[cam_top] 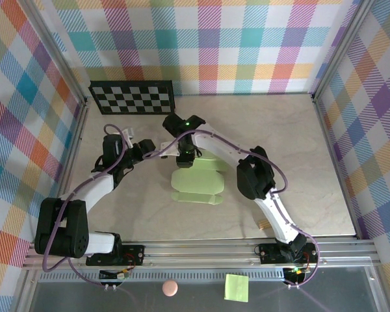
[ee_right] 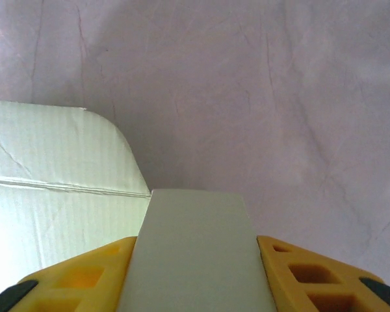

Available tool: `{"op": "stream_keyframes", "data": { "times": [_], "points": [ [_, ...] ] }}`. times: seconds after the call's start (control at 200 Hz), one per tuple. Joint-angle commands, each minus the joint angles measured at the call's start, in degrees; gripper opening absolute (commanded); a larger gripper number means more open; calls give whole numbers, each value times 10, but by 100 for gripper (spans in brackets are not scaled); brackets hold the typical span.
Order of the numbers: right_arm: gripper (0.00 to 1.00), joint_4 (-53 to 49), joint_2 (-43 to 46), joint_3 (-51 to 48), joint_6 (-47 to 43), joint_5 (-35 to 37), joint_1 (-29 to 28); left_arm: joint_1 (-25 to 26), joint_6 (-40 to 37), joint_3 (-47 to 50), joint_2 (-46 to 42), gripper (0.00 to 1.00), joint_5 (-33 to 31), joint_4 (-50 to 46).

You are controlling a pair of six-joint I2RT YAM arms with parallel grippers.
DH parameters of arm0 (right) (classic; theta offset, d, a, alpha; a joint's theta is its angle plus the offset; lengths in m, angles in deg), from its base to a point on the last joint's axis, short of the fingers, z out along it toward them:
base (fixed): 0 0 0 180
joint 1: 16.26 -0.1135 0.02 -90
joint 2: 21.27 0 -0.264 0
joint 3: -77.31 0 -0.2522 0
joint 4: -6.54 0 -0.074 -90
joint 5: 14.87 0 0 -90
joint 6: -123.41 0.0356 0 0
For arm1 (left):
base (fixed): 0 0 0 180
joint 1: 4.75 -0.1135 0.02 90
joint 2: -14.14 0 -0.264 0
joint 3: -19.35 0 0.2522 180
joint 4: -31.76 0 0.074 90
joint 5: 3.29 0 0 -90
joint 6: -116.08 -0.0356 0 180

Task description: Fold the paper box

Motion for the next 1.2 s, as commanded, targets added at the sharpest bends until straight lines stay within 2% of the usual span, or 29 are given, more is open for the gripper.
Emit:
{"op": "stream_keyframes", "data": {
  "times": [0.0, 0.085, 0.205, 0.36, 0.495, 0.67, 0.79, 1.055, 1.195],
  "points": [
    [30, -19, -34, 33, -41, 20, -6, -4, -7, -32, 5, 46, 42, -61],
    [32, -18, -55, 57, -36, 12, -6, -5, -13, -41, 9, 44, 47, -78],
    [40, -22, -68, 76, -17, 0, -6, -4, -28, -62, 14, 49, 54, -115],
    [61, -9, -34, 63, 22, -39, -3, -3, -36, -74, 17, 51, 63, -128],
    [70, 9, 22, 34, 74, -81, 11, 0, -44, -113, 39, 51, 68, -183],
    [72, 65, 119, -50, 163, -127, 35, 27, -38, -134, 54, 51, 68, -179],
    [72, 136, 198, -147, 243, -137, 60, 56, -38, -139, 69, 51, 61, -175],
    [72, 320, 365, -372, 463, -73, 128, 109, -52, -157, 112, 46, 73, -197],
    [70, 325, 401, -419, 528, -64, 146, 122, -53, -152, 121, 45, 75, -193]
  ]
}}
